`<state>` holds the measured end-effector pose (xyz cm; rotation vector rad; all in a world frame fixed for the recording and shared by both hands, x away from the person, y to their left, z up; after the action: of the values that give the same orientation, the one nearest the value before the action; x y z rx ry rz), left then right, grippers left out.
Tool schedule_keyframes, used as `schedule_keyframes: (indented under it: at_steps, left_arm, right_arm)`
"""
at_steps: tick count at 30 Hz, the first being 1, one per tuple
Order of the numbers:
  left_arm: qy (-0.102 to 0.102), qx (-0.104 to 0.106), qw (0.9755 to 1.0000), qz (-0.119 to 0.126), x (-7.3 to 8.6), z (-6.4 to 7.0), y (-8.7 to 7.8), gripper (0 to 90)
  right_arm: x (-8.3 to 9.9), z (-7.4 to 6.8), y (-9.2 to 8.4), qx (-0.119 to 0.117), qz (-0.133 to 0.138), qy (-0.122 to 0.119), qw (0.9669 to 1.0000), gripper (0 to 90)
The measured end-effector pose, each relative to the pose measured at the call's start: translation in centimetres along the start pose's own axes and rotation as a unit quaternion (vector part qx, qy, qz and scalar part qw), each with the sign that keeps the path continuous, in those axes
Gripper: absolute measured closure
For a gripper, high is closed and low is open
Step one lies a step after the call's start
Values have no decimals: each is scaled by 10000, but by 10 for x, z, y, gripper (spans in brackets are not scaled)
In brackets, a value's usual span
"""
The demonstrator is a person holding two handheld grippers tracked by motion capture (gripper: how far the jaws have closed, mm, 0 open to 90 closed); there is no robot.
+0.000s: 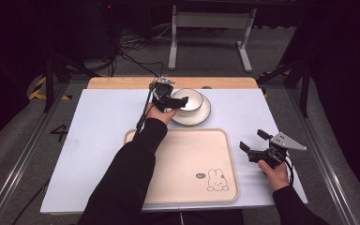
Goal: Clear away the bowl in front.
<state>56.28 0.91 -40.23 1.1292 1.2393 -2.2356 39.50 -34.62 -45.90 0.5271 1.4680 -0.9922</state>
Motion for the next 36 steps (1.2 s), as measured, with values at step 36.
schedule_keyframes:
  at_steps: [36]
  left_arm:
    - [-740,-209,9916,-1042,9,-15,38,345]
  right_arm:
    - [0,0,0,1,-3,-11,10000,41]
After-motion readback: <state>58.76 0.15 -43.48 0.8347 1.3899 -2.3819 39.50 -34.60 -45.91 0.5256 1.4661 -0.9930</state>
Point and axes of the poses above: each handheld gripper's, and its own axes: y roughly forward along the jaws, x roughly out of its underside, z roughly to its right, the point moved 2 cm from there along y, roughly forward along the jaws, and after that the axes turned 8 degrees about -y, right-handed, at the moved point
